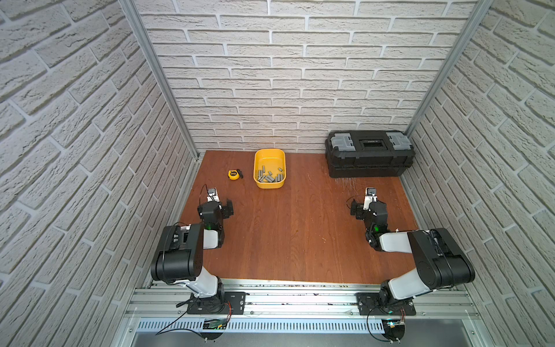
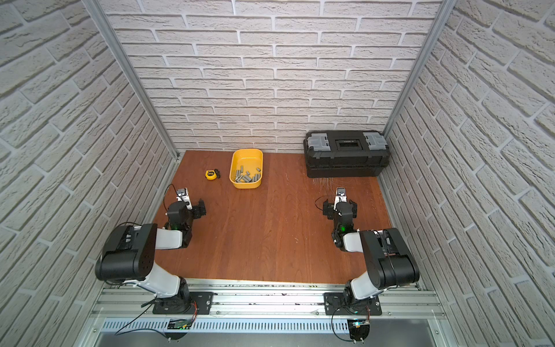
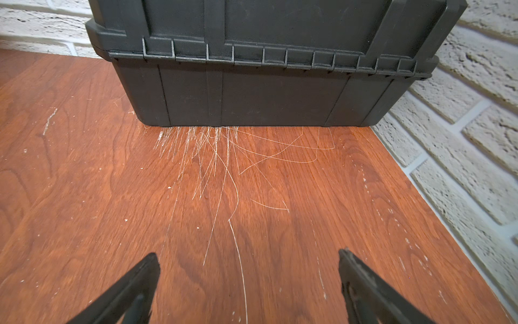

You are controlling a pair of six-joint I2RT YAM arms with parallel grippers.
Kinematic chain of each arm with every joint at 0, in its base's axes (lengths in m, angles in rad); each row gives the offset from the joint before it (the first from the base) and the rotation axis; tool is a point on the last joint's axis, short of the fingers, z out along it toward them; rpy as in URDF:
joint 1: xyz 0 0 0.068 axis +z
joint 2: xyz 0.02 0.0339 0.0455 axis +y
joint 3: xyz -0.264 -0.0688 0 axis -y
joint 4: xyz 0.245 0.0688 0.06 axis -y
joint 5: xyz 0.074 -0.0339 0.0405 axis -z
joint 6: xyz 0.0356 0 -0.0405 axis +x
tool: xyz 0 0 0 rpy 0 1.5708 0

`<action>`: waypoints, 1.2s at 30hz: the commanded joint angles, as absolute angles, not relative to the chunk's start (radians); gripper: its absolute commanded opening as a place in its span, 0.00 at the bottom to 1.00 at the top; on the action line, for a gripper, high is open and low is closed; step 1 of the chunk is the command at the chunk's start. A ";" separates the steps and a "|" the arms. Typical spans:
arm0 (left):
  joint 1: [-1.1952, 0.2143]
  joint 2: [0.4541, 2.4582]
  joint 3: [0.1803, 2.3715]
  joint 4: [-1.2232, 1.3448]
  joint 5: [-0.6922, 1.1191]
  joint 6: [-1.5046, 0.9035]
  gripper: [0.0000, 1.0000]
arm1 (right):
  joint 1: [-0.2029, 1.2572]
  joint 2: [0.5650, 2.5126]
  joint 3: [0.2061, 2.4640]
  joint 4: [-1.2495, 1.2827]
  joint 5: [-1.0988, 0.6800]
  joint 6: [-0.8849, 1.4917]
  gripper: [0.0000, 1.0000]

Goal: Take out the socket from the storage box
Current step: Move the storage box to the center of the board.

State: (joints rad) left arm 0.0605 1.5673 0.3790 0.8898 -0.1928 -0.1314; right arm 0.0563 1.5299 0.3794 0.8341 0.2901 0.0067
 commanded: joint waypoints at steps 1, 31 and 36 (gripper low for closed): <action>0.058 1.566 0.374 0.930 -0.184 -0.127 0.98 | 0.054 1.519 0.379 0.876 0.287 0.001 0.99; -0.115 1.807 1.484 -0.437 0.019 -0.220 0.98 | 0.057 1.455 0.395 0.814 0.267 -0.020 0.99; -0.161 1.943 1.637 -0.487 -0.026 -0.219 0.98 | 0.061 1.327 0.726 0.087 0.248 0.069 0.99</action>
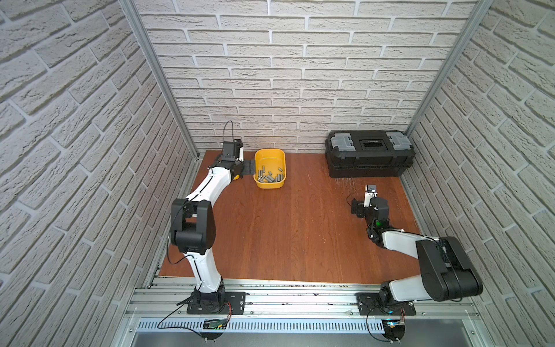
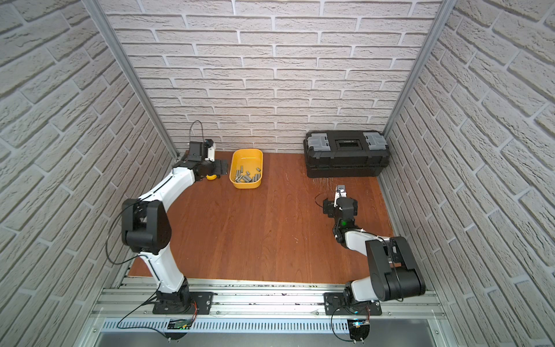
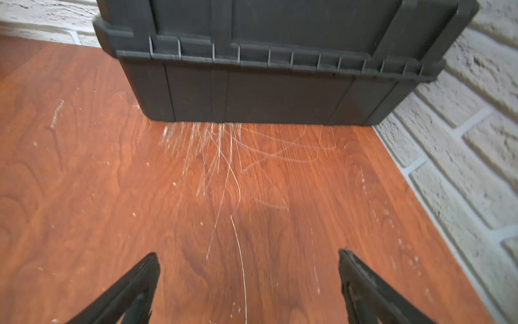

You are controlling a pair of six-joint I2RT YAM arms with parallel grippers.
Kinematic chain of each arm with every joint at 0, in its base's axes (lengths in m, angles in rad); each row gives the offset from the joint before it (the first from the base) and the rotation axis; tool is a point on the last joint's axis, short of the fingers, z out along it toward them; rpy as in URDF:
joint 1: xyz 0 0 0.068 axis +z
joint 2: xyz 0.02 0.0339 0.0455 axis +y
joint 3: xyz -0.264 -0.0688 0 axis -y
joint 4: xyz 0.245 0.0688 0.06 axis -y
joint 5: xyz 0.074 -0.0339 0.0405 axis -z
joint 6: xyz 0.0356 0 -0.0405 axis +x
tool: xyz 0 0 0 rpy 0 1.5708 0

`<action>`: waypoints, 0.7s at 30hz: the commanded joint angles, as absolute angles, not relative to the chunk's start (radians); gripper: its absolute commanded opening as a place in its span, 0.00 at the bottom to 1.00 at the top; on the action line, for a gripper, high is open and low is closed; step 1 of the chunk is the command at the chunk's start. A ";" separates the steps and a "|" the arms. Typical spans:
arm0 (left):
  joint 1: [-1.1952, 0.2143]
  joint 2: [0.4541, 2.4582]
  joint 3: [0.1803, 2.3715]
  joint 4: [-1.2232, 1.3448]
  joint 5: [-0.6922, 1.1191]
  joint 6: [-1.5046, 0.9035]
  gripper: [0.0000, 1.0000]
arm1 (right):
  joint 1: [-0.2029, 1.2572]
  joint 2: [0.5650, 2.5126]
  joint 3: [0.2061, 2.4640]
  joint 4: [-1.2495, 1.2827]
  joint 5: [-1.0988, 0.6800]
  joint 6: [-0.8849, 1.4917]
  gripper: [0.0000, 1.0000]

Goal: Take out the socket from the storage box
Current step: Move the storage box to the center of the board.

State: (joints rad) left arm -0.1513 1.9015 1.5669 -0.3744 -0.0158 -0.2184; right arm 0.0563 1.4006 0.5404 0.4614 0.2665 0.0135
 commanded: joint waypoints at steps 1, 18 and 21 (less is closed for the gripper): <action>-0.160 1.976 1.668 -0.508 -0.025 -0.232 0.98 | 0.064 1.323 0.768 0.012 0.236 0.086 0.99; -0.177 2.370 2.074 -0.686 -0.014 -0.278 0.59 | 0.133 1.055 0.743 -0.217 0.134 0.215 0.95; -0.183 2.390 2.096 -0.669 -0.018 -0.272 0.46 | 0.133 1.047 0.744 -0.240 0.141 0.213 0.95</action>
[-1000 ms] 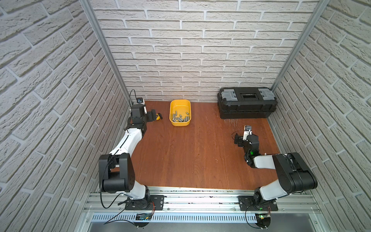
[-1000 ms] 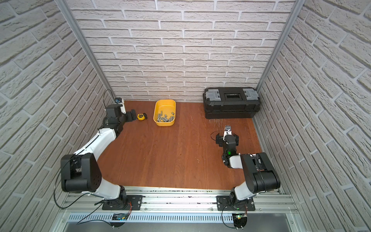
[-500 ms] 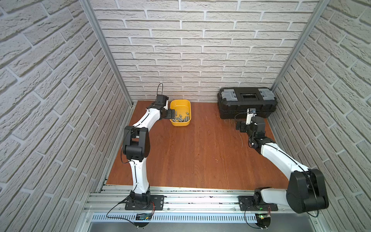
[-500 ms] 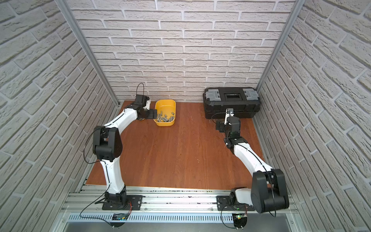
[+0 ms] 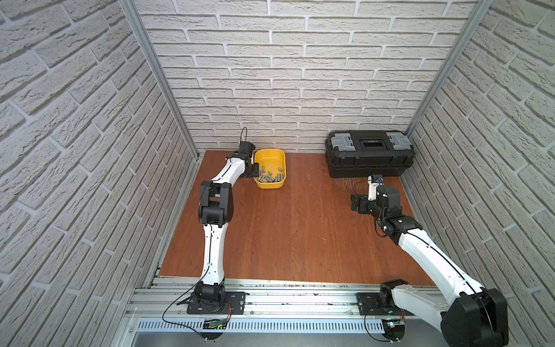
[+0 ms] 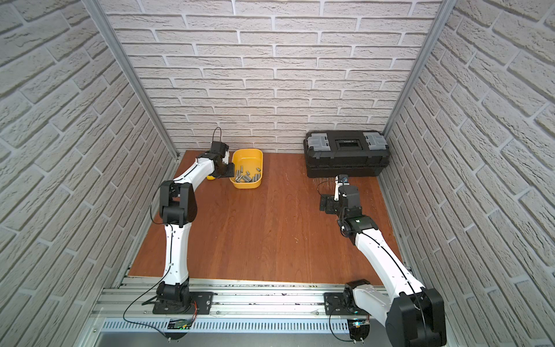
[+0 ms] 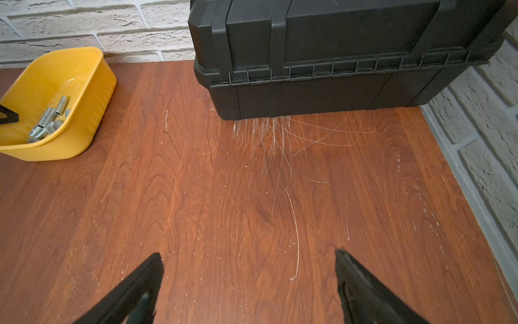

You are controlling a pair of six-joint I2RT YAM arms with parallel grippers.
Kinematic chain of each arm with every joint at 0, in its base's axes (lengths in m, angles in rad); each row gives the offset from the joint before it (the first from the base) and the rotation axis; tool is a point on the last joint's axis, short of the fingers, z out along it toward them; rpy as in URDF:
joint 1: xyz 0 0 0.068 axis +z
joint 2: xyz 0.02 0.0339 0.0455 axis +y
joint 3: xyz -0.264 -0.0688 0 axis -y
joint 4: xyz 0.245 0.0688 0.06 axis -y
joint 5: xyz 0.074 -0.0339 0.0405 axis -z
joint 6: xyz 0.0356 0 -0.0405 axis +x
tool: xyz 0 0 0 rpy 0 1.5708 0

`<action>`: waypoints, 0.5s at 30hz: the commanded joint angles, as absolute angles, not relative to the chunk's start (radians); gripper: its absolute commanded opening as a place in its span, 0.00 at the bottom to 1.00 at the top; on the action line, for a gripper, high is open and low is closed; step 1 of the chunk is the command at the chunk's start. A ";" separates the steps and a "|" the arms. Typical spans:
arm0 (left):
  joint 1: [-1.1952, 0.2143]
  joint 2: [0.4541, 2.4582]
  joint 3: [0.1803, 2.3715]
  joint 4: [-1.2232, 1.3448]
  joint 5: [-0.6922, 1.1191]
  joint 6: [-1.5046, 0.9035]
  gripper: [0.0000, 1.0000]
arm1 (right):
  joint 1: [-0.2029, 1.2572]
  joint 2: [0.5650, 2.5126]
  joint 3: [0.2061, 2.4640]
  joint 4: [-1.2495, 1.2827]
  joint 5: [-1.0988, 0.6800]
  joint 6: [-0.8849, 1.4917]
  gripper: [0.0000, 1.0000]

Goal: Take out the socket from the storage box
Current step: Move the storage box to the center of the board.

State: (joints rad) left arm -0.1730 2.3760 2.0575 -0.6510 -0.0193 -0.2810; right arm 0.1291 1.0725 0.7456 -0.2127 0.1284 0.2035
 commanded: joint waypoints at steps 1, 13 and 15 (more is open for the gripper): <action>-0.186 2.396 2.103 -0.666 -0.019 -0.269 0.42 | 0.133 1.044 0.742 -0.242 0.140 0.214 0.95; -0.225 2.341 2.015 -0.626 -0.051 -0.267 0.07 | 0.134 0.980 0.746 -0.313 0.181 0.192 0.93; -0.231 2.307 1.958 -0.608 -0.051 -0.284 0.04 | 0.134 0.973 0.758 -0.332 0.196 0.181 0.93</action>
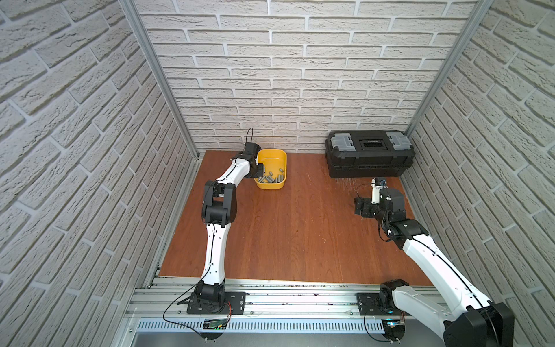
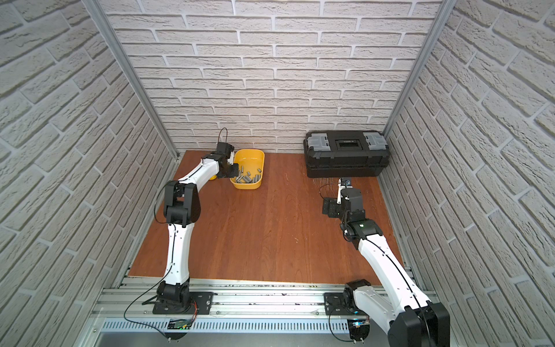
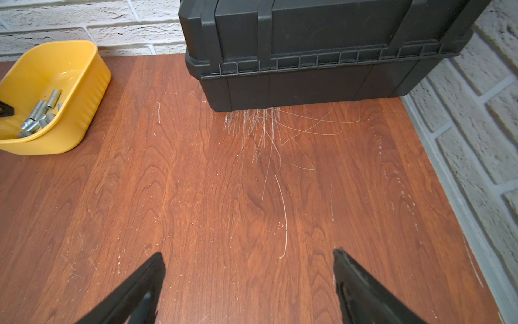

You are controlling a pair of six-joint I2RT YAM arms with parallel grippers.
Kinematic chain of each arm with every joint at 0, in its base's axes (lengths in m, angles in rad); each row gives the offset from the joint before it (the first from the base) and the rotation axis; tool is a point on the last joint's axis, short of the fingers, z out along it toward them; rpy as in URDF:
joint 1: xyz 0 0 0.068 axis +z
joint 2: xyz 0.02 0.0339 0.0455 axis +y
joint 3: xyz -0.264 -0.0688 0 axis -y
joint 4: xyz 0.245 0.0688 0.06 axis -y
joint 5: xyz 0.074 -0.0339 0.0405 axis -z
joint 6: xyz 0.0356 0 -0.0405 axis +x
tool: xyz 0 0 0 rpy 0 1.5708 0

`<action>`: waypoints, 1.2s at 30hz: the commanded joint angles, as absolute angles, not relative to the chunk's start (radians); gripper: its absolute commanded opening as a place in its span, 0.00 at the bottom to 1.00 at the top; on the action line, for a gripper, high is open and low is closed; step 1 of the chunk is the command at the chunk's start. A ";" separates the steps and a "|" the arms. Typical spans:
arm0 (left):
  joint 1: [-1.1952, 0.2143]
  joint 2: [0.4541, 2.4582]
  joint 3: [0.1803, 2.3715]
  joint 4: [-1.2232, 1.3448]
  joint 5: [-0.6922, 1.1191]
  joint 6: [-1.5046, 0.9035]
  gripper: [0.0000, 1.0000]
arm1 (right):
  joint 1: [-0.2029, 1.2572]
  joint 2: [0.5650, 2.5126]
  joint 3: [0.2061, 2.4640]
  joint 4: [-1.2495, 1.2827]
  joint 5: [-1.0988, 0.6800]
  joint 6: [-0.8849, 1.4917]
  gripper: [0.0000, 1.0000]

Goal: Take out the socket from the storage box
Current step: Move the storage box to the center of the board.

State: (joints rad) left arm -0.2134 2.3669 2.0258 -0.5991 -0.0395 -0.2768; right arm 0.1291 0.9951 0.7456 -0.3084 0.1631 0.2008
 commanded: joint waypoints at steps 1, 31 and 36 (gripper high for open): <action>-0.235 2.289 1.930 -0.601 -0.053 -0.290 0.03 | 0.133 0.970 0.762 -0.341 0.198 0.177 0.93; -0.688 1.760 1.178 -0.558 -0.244 -0.759 0.02 | 0.135 1.019 0.832 -0.387 0.117 0.148 0.93; -0.802 1.732 1.142 -0.630 -0.288 -0.886 0.02 | 0.135 0.987 0.809 -0.409 0.107 0.149 0.92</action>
State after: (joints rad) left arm -0.7433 1.7672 1.1652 -0.5304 -0.2470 -0.7910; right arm 0.1291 1.0161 0.8078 -0.4076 0.1184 0.1497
